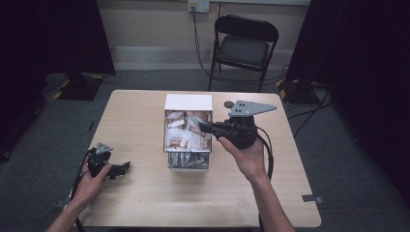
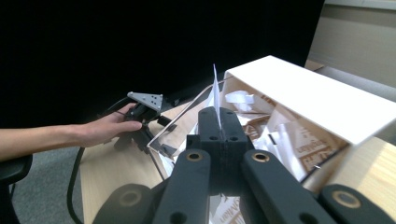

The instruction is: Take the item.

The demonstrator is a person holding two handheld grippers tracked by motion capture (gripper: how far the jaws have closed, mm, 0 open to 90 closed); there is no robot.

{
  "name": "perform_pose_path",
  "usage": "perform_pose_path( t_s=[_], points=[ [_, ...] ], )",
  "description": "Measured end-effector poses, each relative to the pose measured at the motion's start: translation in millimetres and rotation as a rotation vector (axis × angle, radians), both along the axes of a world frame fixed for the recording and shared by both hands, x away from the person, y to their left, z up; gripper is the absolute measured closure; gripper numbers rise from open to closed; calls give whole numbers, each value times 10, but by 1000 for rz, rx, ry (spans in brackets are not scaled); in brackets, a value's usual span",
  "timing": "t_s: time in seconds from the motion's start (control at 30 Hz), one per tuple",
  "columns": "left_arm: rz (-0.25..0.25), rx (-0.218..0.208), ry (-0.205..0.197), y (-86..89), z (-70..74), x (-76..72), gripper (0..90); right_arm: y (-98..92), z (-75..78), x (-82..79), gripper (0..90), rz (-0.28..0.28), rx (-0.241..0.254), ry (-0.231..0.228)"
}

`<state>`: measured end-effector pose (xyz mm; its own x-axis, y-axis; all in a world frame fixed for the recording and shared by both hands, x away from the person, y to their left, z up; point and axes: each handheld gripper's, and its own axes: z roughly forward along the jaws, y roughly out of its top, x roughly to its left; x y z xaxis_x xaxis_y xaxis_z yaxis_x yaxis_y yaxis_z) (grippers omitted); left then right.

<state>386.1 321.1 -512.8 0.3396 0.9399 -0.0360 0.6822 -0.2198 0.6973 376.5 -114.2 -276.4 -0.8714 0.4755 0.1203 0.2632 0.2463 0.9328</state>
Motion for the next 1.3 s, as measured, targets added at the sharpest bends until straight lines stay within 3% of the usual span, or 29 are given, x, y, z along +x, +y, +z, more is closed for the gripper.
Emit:
perform_pose_path(
  t_s=[0.63, 1.3],
  points=[
    [1, -1, 0, -1, 0, 0, 0, -248, 140, -53, 900, -58, 43, -36],
    [-1, 2, 1, 1, 1, 0, 0, -511, 117, -67, 900, -132, 0, -37]
  ],
)
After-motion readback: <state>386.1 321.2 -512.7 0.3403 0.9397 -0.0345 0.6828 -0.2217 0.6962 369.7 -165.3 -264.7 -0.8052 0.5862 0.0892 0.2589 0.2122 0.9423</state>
